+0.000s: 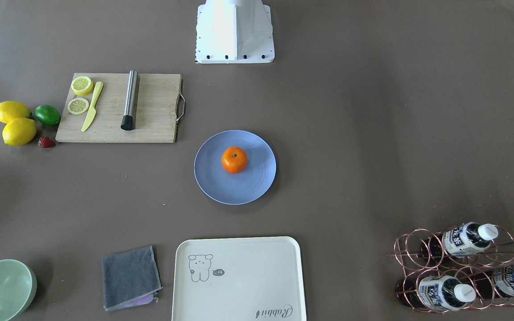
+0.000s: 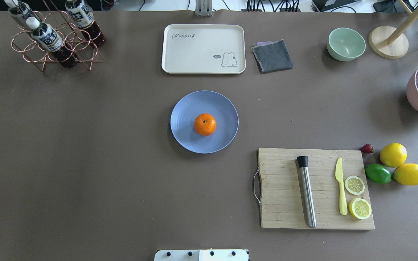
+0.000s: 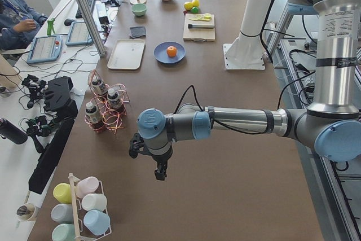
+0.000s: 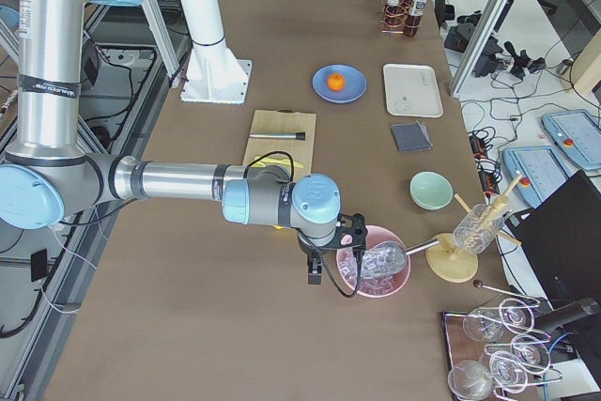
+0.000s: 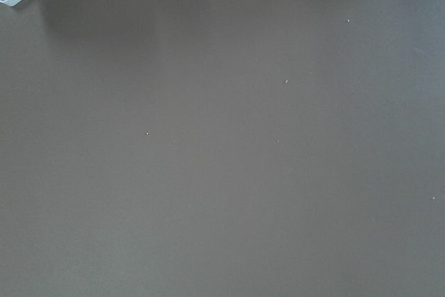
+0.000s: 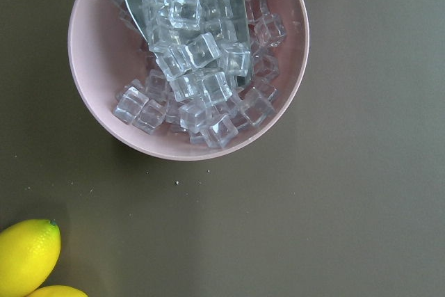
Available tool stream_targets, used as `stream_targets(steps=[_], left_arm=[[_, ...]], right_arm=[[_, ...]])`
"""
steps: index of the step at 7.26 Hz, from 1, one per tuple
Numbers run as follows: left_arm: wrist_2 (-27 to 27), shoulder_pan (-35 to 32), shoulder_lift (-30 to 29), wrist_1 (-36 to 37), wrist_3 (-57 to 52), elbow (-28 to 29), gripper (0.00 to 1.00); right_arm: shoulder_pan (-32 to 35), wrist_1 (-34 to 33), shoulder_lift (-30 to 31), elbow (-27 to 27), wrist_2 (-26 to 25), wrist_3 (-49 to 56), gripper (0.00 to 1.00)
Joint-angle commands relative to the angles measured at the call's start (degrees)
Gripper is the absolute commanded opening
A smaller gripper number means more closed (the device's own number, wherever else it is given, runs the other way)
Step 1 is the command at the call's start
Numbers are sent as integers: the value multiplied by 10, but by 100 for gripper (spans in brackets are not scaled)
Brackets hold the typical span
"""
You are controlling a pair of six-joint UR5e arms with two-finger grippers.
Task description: Pick orange to plate
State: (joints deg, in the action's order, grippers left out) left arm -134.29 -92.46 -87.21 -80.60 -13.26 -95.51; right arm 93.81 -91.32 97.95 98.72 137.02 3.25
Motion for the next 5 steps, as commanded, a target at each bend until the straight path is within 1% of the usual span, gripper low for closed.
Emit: stream_targets(steps=[1,5], left_arm=[[0,0,-1,0,0,1,98],[0,0,-3,0,0,0,99]], right_arm=[[0,0,0,1,0,0,100],[1,0,0,2,4,0,100]])
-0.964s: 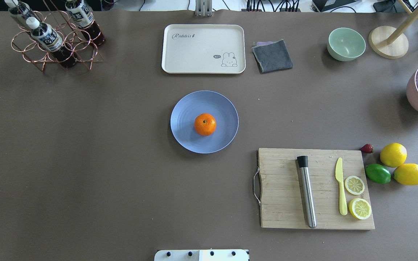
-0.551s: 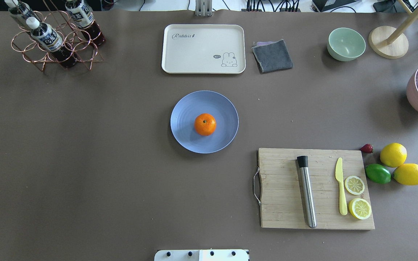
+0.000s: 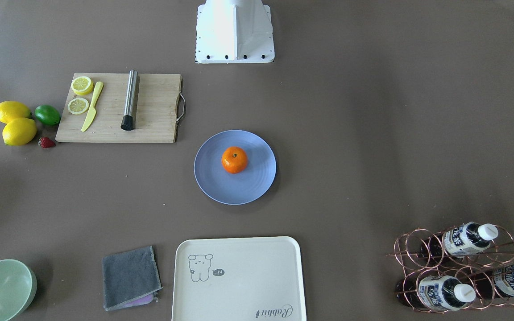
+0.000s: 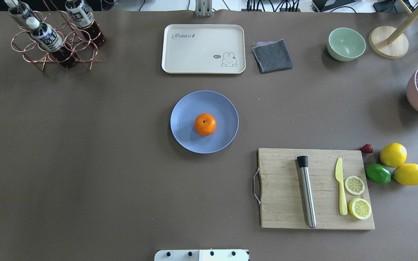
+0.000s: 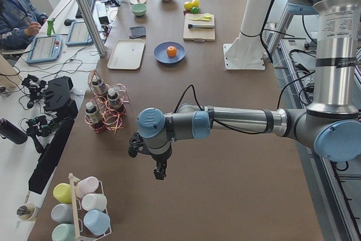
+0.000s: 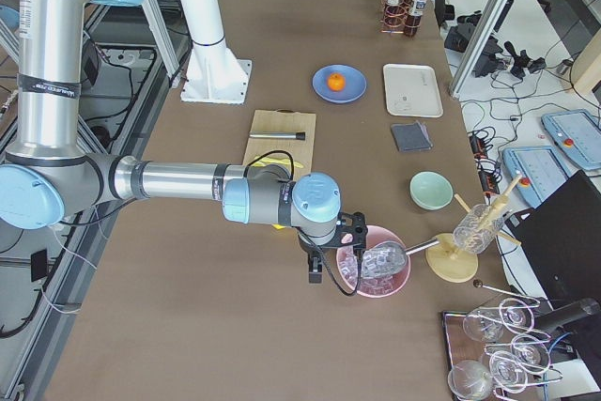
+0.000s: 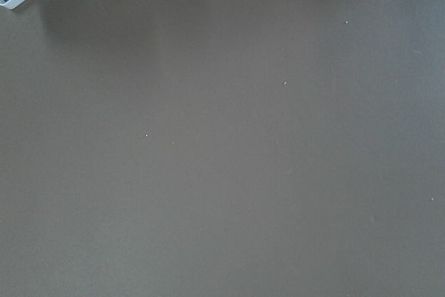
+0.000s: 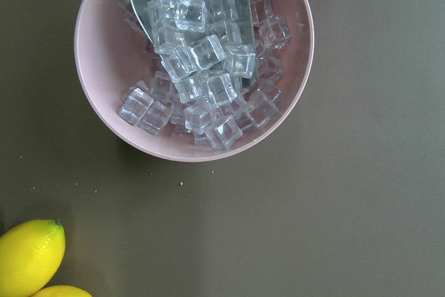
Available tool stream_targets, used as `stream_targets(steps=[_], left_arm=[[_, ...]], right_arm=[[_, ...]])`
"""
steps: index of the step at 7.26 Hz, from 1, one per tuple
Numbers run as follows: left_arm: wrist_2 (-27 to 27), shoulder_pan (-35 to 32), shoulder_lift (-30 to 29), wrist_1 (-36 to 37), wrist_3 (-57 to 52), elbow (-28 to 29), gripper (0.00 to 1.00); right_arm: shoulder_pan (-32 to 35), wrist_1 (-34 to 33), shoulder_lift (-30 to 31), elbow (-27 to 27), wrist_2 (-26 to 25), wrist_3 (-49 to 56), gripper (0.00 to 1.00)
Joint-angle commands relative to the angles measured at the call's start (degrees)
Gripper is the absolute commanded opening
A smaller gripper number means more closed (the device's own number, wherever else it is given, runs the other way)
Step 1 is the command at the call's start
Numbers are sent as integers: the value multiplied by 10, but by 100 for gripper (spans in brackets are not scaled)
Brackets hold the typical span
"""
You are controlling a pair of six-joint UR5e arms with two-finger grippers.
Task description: Pick orange to plate
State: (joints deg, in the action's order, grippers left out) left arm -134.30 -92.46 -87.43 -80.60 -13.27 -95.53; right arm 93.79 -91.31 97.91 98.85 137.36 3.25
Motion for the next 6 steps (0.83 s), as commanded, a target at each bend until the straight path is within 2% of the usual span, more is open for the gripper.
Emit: stream_targets(steps=[1,6], left_arm=[[0,-1,-1,0,0,-1,98],[-1,1,-2,-3,2,-1,99]], right_arm=[[0,1,0,0,0,0,100],[1,1,0,4,0,0,100]])
